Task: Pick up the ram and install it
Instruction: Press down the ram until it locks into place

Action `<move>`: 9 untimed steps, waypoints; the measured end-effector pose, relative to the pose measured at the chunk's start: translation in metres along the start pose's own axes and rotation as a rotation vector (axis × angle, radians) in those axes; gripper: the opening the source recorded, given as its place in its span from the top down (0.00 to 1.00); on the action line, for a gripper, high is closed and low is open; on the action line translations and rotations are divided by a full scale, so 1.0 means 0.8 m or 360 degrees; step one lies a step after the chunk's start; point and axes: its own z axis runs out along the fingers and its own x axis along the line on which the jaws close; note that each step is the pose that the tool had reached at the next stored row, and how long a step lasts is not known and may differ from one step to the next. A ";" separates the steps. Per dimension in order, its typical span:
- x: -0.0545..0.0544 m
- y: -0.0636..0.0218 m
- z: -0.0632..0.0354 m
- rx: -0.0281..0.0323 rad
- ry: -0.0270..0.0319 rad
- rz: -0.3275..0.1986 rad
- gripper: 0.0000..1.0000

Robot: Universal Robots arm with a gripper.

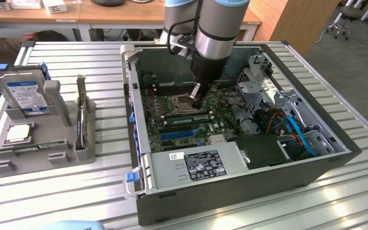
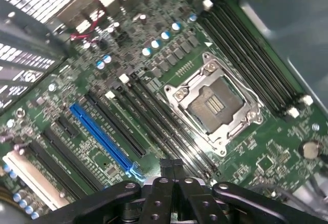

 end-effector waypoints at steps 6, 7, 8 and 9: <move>0.000 0.000 0.000 0.00068 -0.00033 0.0147 0.90; 0.000 0.000 0.001 0.00078 -0.00039 0.0171 0.90; 0.000 0.000 0.001 0.00090 -0.00044 0.0196 0.90; 0.000 0.000 0.001 0.00101 -0.00050 0.0220 0.90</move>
